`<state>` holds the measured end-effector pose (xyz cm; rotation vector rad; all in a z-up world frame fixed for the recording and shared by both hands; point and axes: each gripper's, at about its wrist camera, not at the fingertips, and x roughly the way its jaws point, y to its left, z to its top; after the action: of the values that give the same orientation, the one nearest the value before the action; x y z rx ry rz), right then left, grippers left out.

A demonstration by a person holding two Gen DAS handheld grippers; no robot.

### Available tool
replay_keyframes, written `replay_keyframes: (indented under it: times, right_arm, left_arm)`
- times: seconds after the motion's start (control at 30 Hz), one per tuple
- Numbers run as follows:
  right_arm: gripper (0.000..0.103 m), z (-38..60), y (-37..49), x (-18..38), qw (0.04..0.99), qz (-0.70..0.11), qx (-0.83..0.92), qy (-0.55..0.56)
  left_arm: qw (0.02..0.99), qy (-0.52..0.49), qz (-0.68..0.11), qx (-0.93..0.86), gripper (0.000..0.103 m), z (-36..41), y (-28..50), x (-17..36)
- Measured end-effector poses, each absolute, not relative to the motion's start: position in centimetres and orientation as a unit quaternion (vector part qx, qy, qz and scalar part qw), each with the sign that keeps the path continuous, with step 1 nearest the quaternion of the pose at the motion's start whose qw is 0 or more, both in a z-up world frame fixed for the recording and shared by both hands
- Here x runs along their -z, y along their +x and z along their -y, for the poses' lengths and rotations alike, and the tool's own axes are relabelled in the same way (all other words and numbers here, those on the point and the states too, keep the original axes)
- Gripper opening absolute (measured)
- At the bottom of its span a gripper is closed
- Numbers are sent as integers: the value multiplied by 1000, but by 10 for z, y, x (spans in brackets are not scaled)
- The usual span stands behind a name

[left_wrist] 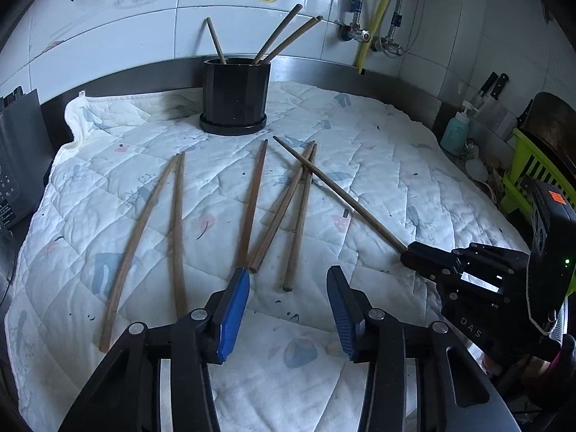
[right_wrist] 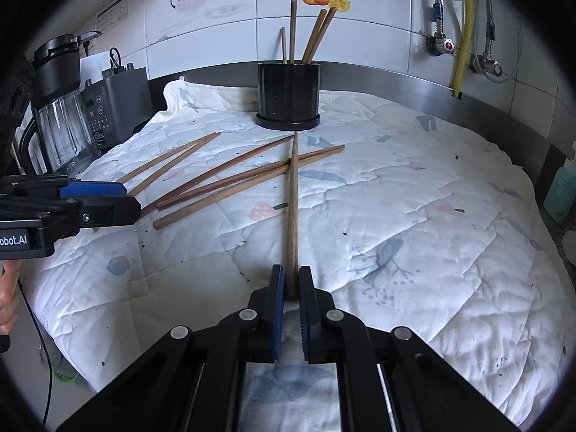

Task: Organize utensils
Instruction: 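Close the left gripper on a chopstick while the right gripper grasps another, then lift both held chopsticks upright toward the black holder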

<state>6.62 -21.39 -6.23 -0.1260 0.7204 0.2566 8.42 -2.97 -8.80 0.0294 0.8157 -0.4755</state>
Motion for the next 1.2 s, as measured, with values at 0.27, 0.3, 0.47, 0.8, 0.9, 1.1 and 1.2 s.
replay_keyframes:
  times: [0.27,0.3,0.47,0.8,0.9,1.1,1.2]
  right_arm:
    - [10,237,65,63,929,-351,-107,-41]
    - [10,239,65,63,929,-351,-107,-37]
    - [10,239,65,64,930,-348,-108,-35]
    - [10,239,70,66,931,-345,-114,-24]
    - [10,239,72,67,932,-343,-118,-20]
    - [10,243,71,63,932,-339,-125,-9]
    - [10,245,66,49,938,-322,-126,-11]
  left_arm:
    - [882,22,-412,226,34,51,106,108]
    - [882,22,-414,226,32,51,108,110]
    - [883,29,-413,220,30,60,113,117]
    - [889,42,-410,199,16,70,116,119]
    - [890,40,-411,196,10,72,118,118]
    - [893,40,-400,203,9,72,112,108]
    - [898,45,-384,210,8,73,106,92]
